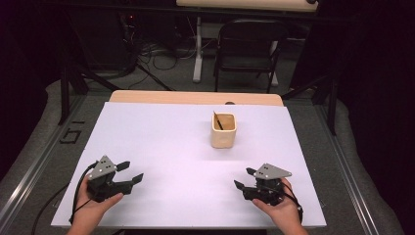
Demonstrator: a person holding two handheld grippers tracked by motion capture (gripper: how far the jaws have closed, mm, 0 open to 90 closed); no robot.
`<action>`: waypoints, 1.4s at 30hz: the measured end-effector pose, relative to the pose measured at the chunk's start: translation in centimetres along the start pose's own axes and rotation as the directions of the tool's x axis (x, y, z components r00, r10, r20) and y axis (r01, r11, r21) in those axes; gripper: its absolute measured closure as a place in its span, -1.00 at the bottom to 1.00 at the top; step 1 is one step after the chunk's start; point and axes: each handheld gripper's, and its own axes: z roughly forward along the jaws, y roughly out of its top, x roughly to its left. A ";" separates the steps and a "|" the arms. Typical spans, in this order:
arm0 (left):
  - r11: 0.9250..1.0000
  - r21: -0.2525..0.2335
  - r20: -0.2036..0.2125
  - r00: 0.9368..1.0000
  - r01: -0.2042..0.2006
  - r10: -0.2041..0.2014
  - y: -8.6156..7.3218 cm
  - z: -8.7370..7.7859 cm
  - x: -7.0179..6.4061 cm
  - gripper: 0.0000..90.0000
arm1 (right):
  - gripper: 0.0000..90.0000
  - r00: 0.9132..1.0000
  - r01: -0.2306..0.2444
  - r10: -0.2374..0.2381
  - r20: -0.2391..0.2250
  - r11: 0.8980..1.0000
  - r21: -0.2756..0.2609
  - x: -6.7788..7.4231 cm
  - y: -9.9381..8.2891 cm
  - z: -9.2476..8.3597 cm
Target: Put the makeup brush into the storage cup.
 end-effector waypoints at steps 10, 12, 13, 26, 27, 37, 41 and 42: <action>1.000 0.001 -0.005 1.000 0.003 -0.003 -0.3 0.1 0.1 -0.30 | -0.18 1.000 -0.023 0.023 0.007 1.000 0.000 -0.1 -0.9 0.3; 1.000 0.001 -0.007 1.000 0.004 -0.004 -0.4 0.1 0.1 -0.30 | -0.18 1.000 -0.017 0.017 0.013 1.000 0.005 -0.1 -1.1 0.4; 1.000 0.001 -0.006 1.000 0.005 -0.005 -0.4 0.2 0.1 -0.30 | -0.18 1.000 -0.017 0.017 0.016 1.000 0.005 -0.2 -1.2 0.4; 1.000 0.010 -0.016 1.000 0.000 0.000 -0.8 0.4 0.3 -0.30 | -0.18 0.999 -0.045 0.045 0.022 0.999 0.015 -0.4 -2.0 0.6; 1.000 0.010 -0.016 1.000 0.001 -0.001 -0.8 0.4 0.2 -0.30 | -0.18 0.999 -0.047 0.047 0.021 0.999 0.013 -0.5 -2.1 0.6; 1.000 0.010 -0.015 1.000 0.001 -0.001 -0.9 0.5 0.1 -0.30 | -0.18 0.998 -0.056 0.055 0.038 0.998 0.011 -0.8 -2.4 0.3; 1.000 0.007 -0.015 1.000 0.000 0.000 -0.9 0.5 0.1 -0.30 | -0.18 0.997 -0.062 0.061 0.040 0.998 0.006 -1.0 -2.4 0.3; 1.000 0.012 -0.015 1.000 -0.001 0.001 -0.9 0.5 0.2 -0.30 | -0.18 0.997 -0.063 0.063 0.041 0.998 0.004 -1.0 -2.4 0.3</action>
